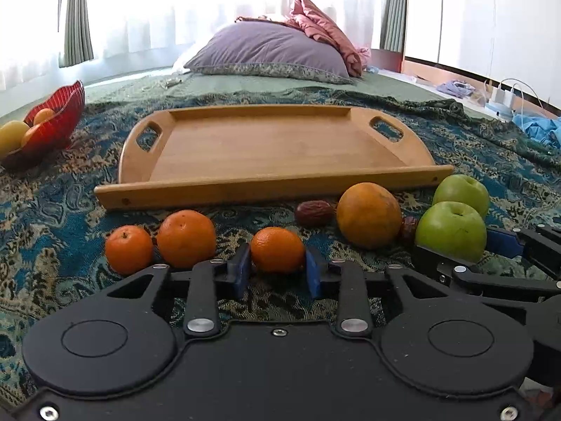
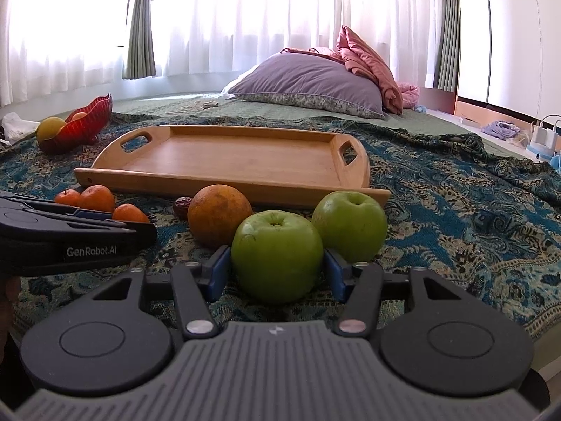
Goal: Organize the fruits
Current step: 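Grasp a small tangerine with the left gripper while the right gripper grasps a green apple, then carry the tangerine and the green apple over the wooden tray with both grippers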
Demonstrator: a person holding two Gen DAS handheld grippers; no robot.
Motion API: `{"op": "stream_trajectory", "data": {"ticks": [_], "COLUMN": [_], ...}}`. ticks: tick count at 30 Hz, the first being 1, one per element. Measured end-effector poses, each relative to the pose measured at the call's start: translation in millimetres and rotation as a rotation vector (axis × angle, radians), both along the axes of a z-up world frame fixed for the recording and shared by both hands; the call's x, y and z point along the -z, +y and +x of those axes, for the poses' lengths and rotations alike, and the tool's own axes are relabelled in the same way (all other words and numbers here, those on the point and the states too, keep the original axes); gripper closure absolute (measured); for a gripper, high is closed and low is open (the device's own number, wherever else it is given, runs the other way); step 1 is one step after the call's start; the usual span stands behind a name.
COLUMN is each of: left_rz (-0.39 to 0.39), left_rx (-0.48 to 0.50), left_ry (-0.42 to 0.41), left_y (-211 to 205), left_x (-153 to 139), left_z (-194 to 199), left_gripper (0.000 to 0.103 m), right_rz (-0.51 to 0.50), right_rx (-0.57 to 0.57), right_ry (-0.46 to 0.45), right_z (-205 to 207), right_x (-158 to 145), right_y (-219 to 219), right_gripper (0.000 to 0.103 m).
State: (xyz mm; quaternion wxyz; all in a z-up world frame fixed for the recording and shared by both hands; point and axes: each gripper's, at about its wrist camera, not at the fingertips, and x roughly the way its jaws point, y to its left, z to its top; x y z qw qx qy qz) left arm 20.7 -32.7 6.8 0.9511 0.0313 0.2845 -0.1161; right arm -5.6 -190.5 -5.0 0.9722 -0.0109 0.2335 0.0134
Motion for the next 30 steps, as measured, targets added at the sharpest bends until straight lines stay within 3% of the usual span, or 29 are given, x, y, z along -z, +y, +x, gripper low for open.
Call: {"op": "stream_trajectory", "data": {"ticks": [7,14,21,30], "left_rz": [0.017,-0.018,-0.064,-0.108], "left_rx": [0.032,0.023,-0.007,-0.031], "left_ry": [-0.09,-0.085,-0.054,0.09], "left_y": [-2,7,28,44], "left_x": [-25,-57,-85,-82], "left_z": [-11,15,72,158], "left_gripper": [0.073,0.073,0.073,0.073], "right_rz": [0.042,0.073,0.171,0.157], "right_rx": [-0.015,-0.044,-0.08,-0.11], "right_ry": [-0.029,-0.093,-0.059,0.064], "right_z": [-8,-2,52,150], "right_x": [-11,-42,-76,-90], "right_y": [0,-3,-25,-35], "right_gripper": [0.044,0.044,0.044,0.044]}}
